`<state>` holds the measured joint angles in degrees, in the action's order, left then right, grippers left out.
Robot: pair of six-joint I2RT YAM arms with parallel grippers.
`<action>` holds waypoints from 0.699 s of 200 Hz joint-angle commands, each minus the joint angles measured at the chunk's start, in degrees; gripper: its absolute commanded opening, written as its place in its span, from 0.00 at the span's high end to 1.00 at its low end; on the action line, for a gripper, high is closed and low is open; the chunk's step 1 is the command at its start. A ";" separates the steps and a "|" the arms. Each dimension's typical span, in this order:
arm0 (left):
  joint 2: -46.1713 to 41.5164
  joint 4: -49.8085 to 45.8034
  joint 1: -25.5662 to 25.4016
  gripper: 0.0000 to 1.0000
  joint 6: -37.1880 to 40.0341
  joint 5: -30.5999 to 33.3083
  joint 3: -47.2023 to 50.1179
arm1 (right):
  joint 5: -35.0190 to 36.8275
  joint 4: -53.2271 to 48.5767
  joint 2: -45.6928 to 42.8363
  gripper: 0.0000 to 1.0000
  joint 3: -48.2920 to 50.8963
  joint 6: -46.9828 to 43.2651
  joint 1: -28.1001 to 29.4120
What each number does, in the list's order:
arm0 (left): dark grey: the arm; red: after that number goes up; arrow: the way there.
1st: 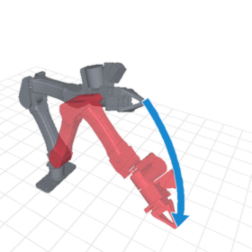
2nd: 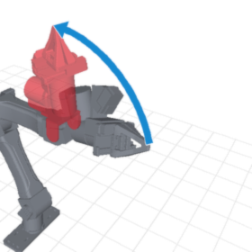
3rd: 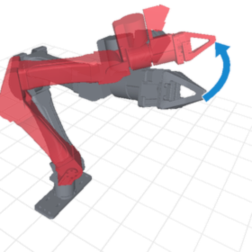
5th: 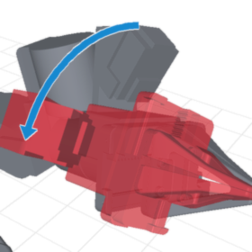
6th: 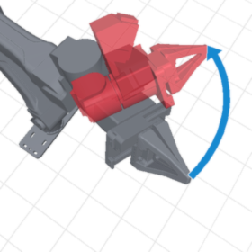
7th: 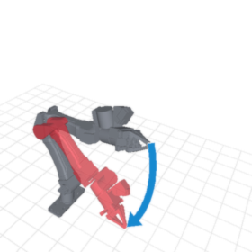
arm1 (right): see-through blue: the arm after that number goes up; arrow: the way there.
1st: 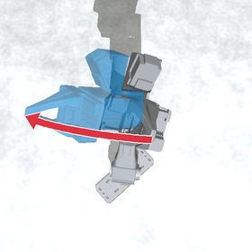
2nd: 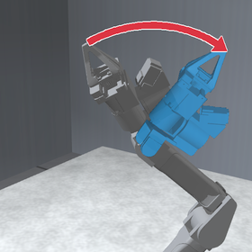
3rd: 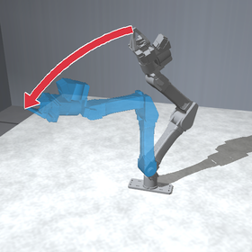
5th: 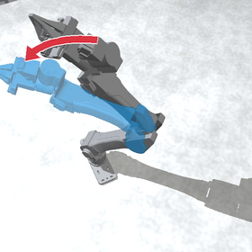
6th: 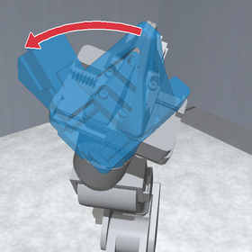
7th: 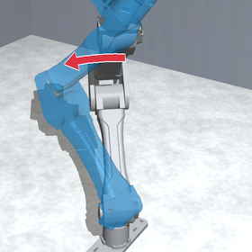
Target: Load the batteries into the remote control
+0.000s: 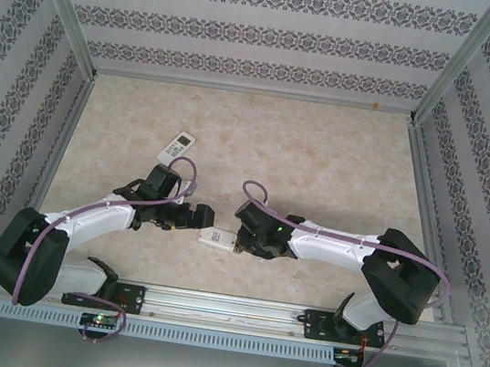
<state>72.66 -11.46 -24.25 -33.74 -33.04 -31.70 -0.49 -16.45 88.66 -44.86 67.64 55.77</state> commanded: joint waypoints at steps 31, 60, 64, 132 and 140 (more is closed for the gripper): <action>0.22 1.14 0.51 0.00 -0.72 -0.64 0.85 | -0.30 -0.60 1.31 0.75 -0.01 2.65 0.66; 0.46 1.53 0.51 0.00 -0.98 -0.78 1.00 | 1.03 -2.94 -1.67 0.67 -0.40 3.03 0.66; 0.45 1.54 0.47 0.00 -0.99 -0.82 0.95 | 1.32 -3.01 -2.23 0.66 -0.32 3.11 0.61; 3.93 -0.57 -1.57 0.22 0.51 0.67 -1.40 | 4.52 -3.98 -6.17 0.71 1.08 2.68 -0.52; 4.55 -1.07 -1.93 0.25 0.69 1.20 -1.80 | 4.23 -3.58 -5.78 0.71 1.26 2.76 -0.67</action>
<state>75.79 -11.31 -24.99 -34.11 -32.80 -31.53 1.61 -18.61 82.63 -44.82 70.30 55.64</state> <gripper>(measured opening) 0.783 0.297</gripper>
